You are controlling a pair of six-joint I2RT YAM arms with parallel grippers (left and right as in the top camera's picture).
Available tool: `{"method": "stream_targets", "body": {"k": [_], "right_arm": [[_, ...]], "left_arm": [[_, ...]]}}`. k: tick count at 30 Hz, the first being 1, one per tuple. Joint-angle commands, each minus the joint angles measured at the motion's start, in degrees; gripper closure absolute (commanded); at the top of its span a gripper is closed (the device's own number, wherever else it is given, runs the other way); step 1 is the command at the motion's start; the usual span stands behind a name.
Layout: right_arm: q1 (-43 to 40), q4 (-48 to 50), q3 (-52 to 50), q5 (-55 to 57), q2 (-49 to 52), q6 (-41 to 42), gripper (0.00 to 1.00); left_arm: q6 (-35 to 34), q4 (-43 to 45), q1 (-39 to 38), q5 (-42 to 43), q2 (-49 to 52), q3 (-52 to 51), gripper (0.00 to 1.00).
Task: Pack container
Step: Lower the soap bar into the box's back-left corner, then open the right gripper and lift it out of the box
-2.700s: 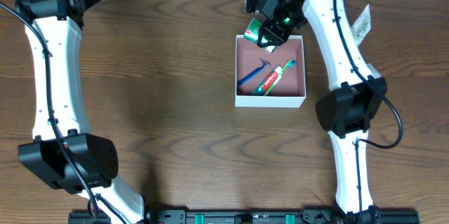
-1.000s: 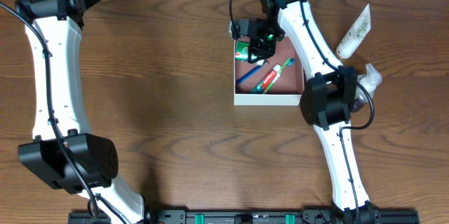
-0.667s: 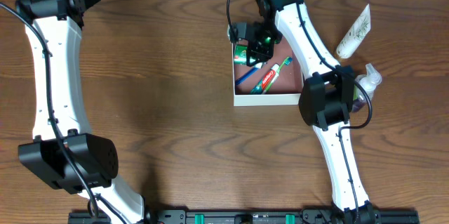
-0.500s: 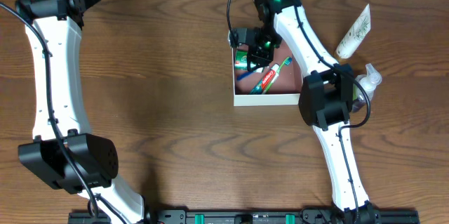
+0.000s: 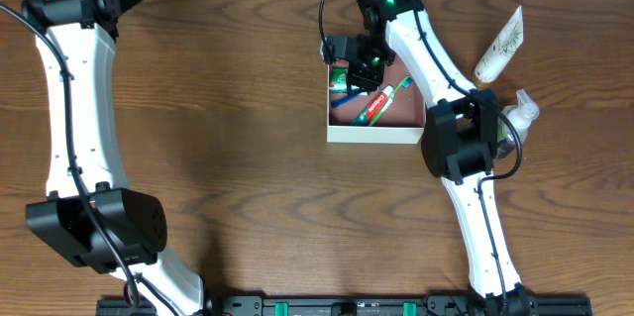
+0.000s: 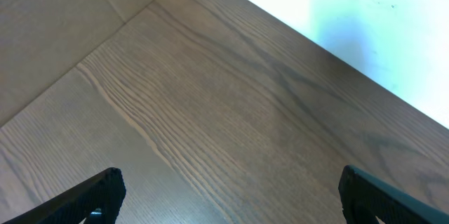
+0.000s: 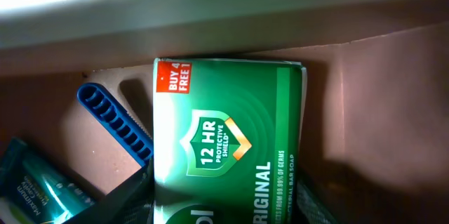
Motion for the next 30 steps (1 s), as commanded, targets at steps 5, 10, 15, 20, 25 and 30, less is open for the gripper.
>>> {"method": "stream_targets", "body": {"k": [5, 10, 15, 20, 25, 30], "right_arm": [[0.42, 0.11, -0.50, 2.95, 0.48, 2.56, 0.44], [0.42, 0.09, -0.46, 2.95, -0.13, 3.63, 0.14], [0.42, 0.37, 0.02, 2.95, -2.29, 3.58, 0.01], [0.31, 0.37, 0.26, 2.95, -6.38, 4.46, 0.01], [0.31, 0.28, 0.31, 2.95, -12.07, 6.45, 0.01], [0.02, 0.09, 0.28, 4.59, -19.15, 11.21, 0.01]], "left_arm": [[0.31, 0.04, 0.11, -0.94, -0.15, -0.28, 0.02], [0.31, 0.04, 0.11, -0.94, -0.15, -0.28, 0.02], [0.31, 0.04, 0.11, -0.94, -0.15, -0.28, 0.02], [0.31, 0.04, 0.11, -0.94, -0.15, -0.28, 0.02], [0.31, 0.04, 0.11, -0.94, -0.15, -0.28, 0.02], [0.31, 0.04, 0.11, -0.94, -0.15, -0.28, 0.02]]}}
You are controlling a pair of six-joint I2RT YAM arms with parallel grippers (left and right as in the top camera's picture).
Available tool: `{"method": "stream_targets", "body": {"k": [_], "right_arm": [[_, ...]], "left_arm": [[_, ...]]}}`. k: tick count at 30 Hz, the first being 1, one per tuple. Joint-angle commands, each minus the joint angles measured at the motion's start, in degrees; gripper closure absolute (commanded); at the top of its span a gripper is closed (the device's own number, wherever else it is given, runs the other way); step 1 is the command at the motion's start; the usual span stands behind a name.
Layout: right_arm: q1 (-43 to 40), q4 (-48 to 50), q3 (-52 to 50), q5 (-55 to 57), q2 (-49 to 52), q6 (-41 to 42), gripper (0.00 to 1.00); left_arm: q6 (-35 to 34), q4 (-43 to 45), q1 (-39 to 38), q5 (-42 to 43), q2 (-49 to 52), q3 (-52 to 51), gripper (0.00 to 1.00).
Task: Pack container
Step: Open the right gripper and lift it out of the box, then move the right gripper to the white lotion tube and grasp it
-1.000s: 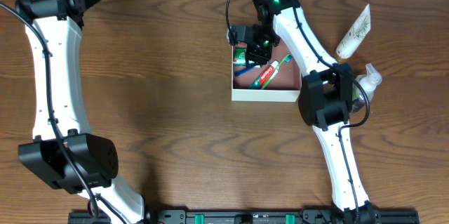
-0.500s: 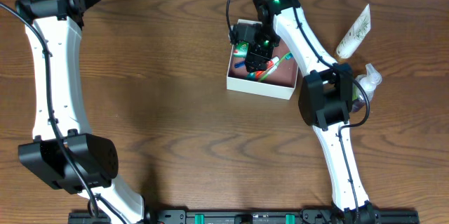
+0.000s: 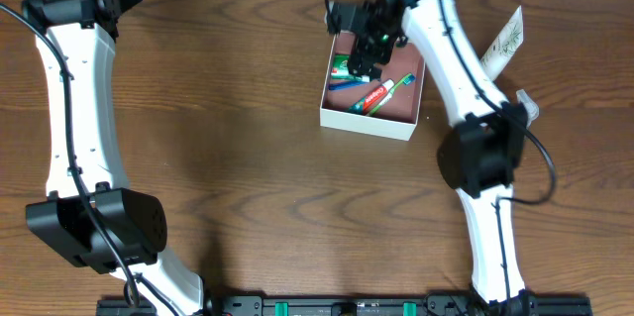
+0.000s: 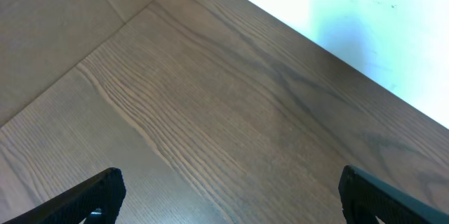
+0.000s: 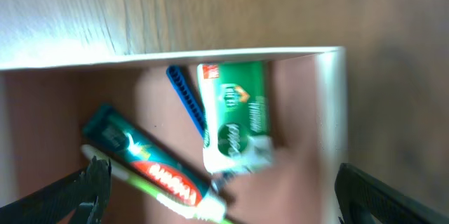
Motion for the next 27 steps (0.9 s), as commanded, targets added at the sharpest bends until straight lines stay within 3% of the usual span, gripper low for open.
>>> {"method": "stream_targets", "body": {"k": [1, 7, 13, 18, 22, 27], "right_arm": [[-0.07, 0.02, 0.42, 2.69, -7.19, 6.10, 0.01], [-2.75, 3.37, 0.39, 18.10, -14.88, 21.11, 0.01], [-8.13, 1.97, 0.39, 33.11, -15.80, 48.46, 0.01], [-13.18, -2.73, 0.42, 31.19, -16.26, 66.23, 0.01], [-15.91, -2.73, 0.42, 20.28, -16.61, 67.04, 0.01], [-17.73, -4.07, 0.11, 18.84, -16.22, 65.13, 0.01]], "left_arm": [[0.28, 0.04, 0.11, -0.94, -0.15, -0.28, 0.02], [0.28, 0.04, 0.11, -0.94, -0.15, -0.28, 0.02], [0.28, 0.04, 0.11, -0.94, -0.15, -0.28, 0.02], [0.28, 0.04, 0.11, -0.94, -0.15, -0.28, 0.02], [0.28, 0.04, 0.11, -0.94, -0.15, -0.28, 0.02], [0.28, 0.04, 0.11, -0.94, -0.15, -0.28, 0.02]]}}
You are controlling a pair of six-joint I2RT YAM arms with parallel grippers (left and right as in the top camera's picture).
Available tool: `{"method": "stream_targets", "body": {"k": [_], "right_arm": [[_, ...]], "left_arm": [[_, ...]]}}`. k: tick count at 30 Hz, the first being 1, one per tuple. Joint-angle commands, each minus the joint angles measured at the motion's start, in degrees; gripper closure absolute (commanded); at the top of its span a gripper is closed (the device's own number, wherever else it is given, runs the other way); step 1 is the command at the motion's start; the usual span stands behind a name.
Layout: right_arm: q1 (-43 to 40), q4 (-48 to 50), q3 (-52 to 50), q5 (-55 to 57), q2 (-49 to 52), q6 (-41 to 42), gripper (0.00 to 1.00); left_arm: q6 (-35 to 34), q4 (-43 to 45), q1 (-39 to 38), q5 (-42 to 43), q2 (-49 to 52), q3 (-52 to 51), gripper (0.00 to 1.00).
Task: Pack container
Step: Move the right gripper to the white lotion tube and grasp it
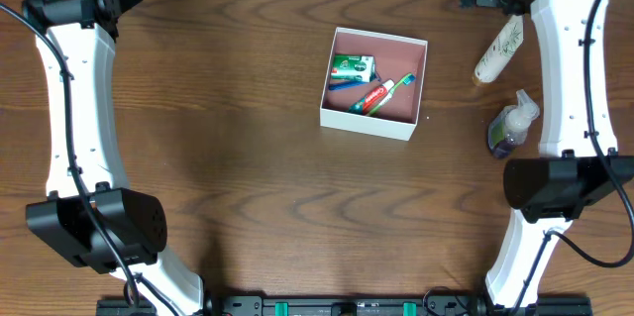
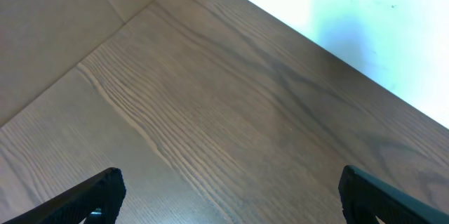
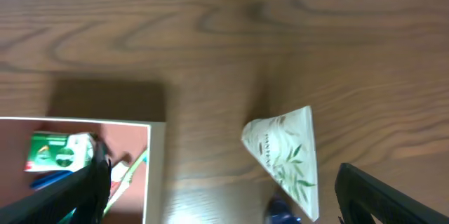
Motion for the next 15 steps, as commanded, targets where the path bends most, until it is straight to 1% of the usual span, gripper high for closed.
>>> {"method": "stream_targets", "body": {"k": [1, 4, 7, 9, 13, 15], "right_arm": [[-1.05, -1.09, -0.11, -2.73, -0.24, 2.10, 0.01], [-1.90, -2.45, -0.15, -2.05, -0.24, 3.76, 0.01], [-2.97, -5.09, -0.15, 2.49, -0.24, 8.70, 0.01], [-3.74, -5.77, -0.15, 3.06, -0.22, 8.98, 0.01], [-4.85, -5.86, -0.28, 3.04, -0.20, 8.98, 0.06], [-5.33, -5.92, -0.98, 3.06, -0.20, 9.05, 0.07]], "left_arm": [[0.28, 0.04, 0.11, -0.94, -0.13, -0.28, 0.02], [0.28, 0.04, 0.11, -0.94, -0.15, -0.28, 0.02], [0.28, 0.04, 0.11, -0.94, -0.15, -0.28, 0.02], [0.28, 0.04, 0.11, -0.94, -0.15, -0.28, 0.02], [0.28, 0.04, 0.11, -0.94, -0.15, -0.28, 0.02], [0.26, 0.04, 0.11, -0.94, -0.15, -0.28, 0.02]]}}
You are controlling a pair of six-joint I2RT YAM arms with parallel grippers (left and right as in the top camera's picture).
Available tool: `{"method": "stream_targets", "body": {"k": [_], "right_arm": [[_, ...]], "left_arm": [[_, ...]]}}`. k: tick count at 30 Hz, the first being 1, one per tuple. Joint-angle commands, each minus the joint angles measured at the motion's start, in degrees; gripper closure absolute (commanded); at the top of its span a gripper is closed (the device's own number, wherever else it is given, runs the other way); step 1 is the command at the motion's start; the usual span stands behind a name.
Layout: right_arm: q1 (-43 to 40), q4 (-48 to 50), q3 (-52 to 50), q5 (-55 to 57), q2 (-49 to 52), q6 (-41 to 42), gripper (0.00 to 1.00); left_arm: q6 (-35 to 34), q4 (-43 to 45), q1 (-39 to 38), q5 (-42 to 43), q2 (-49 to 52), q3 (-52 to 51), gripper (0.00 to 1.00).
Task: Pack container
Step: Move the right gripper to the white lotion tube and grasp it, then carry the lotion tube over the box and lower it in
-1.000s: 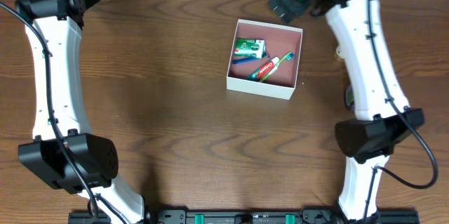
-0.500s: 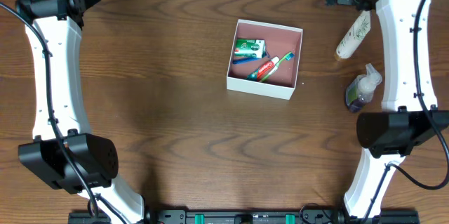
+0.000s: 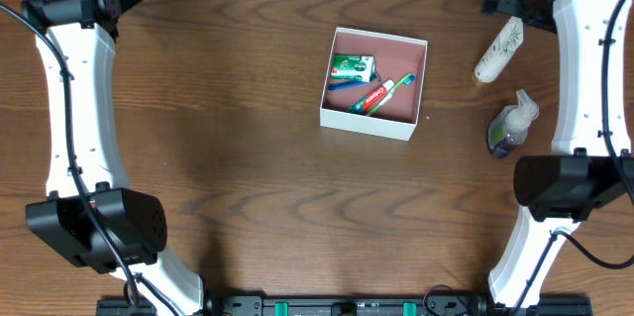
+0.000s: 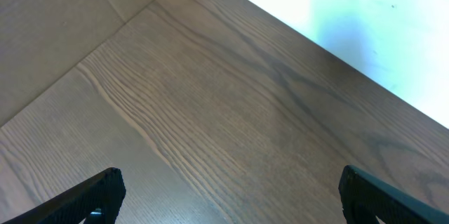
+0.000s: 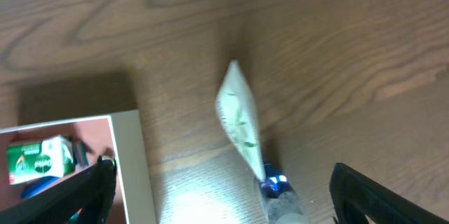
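Note:
The white box point(image 3: 410, 88) with a reddish floor sits right of the table's middle. It holds a green soap box point(image 3: 352, 65), a toothpaste tube point(image 3: 369, 100), a toothbrush and a blue razor. A white tube point(image 3: 498, 49) lies to its right, and a clear pump bottle point(image 3: 510, 126) stands nearer the front. My right gripper point(image 5: 224, 197) hangs open high over the white tube point(image 5: 240, 127) and the pump bottle point(image 5: 279, 194), with the box wall point(image 5: 129, 162) at its left. My left gripper point(image 4: 231, 197) is open over bare wood at the far left back.
The table's back edge and a pale wall show behind the left gripper. The left arm point(image 3: 74, 98) runs down the left side, the right arm point(image 3: 584, 108) down the right side past the bottle.
My right gripper has moved a little to the right and now hangs over the white tube and bottle. The box, its contents and the left arm are unchanged.
My right gripper was down inside the box, close on the green soap box. Then it was open above the box, which had shifted and turned a little, with the soap lying inside. Afterwards it was at the back right, and now it is over the white tube.

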Motion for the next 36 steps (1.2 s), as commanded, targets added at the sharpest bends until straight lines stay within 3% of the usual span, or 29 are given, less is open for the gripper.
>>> {"method": "stream_targets", "body": {"k": [1, 5, 13, 15, 20, 21, 28, 36], "right_arm": [[-1.07, -0.24, -1.33, 1.29, -0.20, 1.90, 0.07], [-2.21, 0.76, -5.44, 1.20, -0.20, 2.25, 0.11], [-2.54, 4.94, -14.58, -1.97, -0.20, 1.60, 0.35], [-2.54, 5.60, -15.06, -1.95, -0.20, 1.60, 0.47], [-2.51, 8.33, -14.97, -1.99, -0.22, 1.62, 0.95], [-2.51, 8.76, -14.86, -2.05, -0.24, 1.62, 0.99], [-2.40, 9.05, -10.62, -10.29, -0.61, 1.60, 0.99], [-0.70, 7.67, 3.63, -18.49, -2.03, 0.26, 0.99]], "left_arm": [[0.31, 0.04, 0.11, -0.94, -0.15, -0.28, 0.02], [0.31, 0.04, 0.11, -0.94, -0.15, -0.28, 0.02], [0.31, 0.04, 0.11, -0.94, -0.15, -0.28, 0.02], [0.31, 0.04, 0.11, -0.94, -0.15, -0.28, 0.02], [0.31, 0.04, 0.11, -0.94, -0.15, -0.28, 0.02], [0.31, 0.04, 0.11, -0.94, -0.15, -0.28, 0.02], [0.31, 0.04, 0.11, -0.94, -0.15, -0.28, 0.02], [0.31, 0.04, 0.11, -0.94, -0.15, -0.28, 0.02]]}}
